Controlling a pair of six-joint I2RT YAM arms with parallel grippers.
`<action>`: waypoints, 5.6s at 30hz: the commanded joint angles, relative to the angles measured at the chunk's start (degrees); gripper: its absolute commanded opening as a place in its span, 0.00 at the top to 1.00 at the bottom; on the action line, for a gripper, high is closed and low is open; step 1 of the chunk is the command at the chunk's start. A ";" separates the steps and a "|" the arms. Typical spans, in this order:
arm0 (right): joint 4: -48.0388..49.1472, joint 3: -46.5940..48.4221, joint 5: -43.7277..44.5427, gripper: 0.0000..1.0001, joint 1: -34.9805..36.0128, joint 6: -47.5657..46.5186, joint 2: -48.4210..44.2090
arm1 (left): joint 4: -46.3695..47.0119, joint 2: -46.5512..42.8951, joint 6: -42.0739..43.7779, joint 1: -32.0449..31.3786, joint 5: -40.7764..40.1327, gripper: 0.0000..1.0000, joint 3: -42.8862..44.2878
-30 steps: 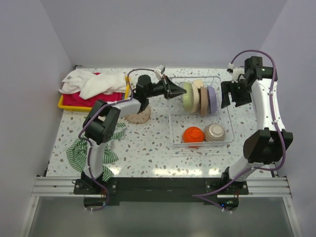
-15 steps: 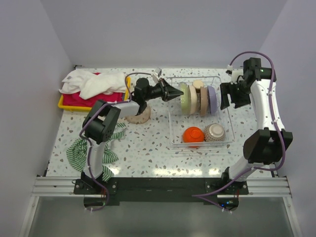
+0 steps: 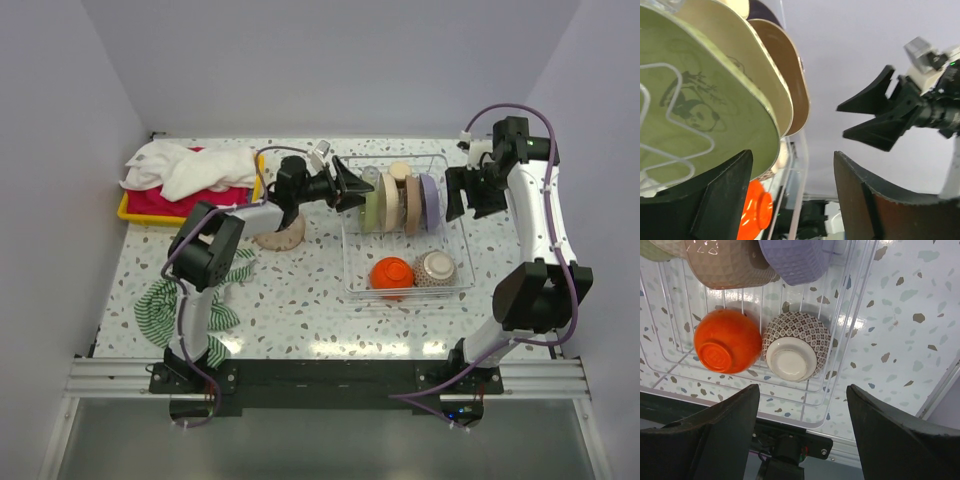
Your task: Load the mixed dishes into the dish rack
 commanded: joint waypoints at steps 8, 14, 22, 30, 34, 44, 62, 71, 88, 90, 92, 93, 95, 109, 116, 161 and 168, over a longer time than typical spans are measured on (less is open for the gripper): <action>1.37 1.39 -4.99 0.25 0.37 1.33 -0.04 | -32.58 -8.03 33.62 7.50 8.35 0.17 -0.96; 1.46 3.85 -8.33 0.25 0.29 1.59 0.75 | -62.84 -10.33 67.23 10.14 13.28 0.18 8.33; 2.16 9.12 -13.60 0.25 0.37 2.38 1.28 | -87.36 -15.67 118.14 8.91 -13.95 0.20 8.82; 2.51 11.85 -15.19 0.25 0.29 2.38 0.31 | -84.97 -20.52 134.10 7.24 -24.69 0.22 1.33; 2.42 11.68 -15.63 0.25 0.29 2.21 -0.13 | -83.39 -19.38 136.39 6.71 -26.71 0.22 0.27; 1.98 11.59 -15.19 0.25 0.20 1.68 -1.00 | -78.30 -15.16 135.52 3.28 -28.82 0.25 -2.72; 2.42 10.45 -14.40 0.25 0.29 2.47 -3.73 | -81.71 -14.01 129.91 1.17 -34.19 1.00 -2.64; 2.51 8.07 -12.91 0.25 0.28 2.30 -5.23 | -97.44 -10.86 109.97 6.00 -13.02 1.00 30.30; 1.98 4.12 -5.17 0.25 0.28 1.24 -5.49 | -43.83 -7.15 42.23 9.70 29.36 1.00 23.77; 2.33 3.07 -4.12 0.25 0.29 1.07 -5.84 | -29.47 -9.44 27.61 10.05 27.01 1.00 16.82; 2.33 2.63 -3.50 0.25 0.20 0.72 -6.02 | -31.79 -8.66 28.47 9.87 26.72 1.00 17.93; 2.33 2.19 -2.72 0.25 0.28 0.54 -6.28 | -31.62 -8.48 27.85 9.96 26.29 1.00 17.76; 2.33 1.66 -2.01 0.25 0.20 0.28 -6.63 | -36.25 -8.83 31.42 10.14 24.36 1.00 19.16; 1.54 -0.54 -0.34 0.24 0.20 -0.34 -8.30 | -48.94 -11.56 34.89 8.82 14.42 1.00 27.61; 1.54 -0.54 -0.25 0.24 0.20 -0.43 -8.48 | -46.91 -10.77 31.54 7.33 13.54 1.00 23.56; 1.36 -4.67 -2.79 0.23 0.20 -1.48 -11.12 | -66.94 -11.19 47.15 8.37 -1.04 0.00 22.60; 4.18 0.59 -0.69 0.08 0.02 4.04 -9.88 | -75.65 -19.19 67.81 11.46 -10.36 0.00 22.06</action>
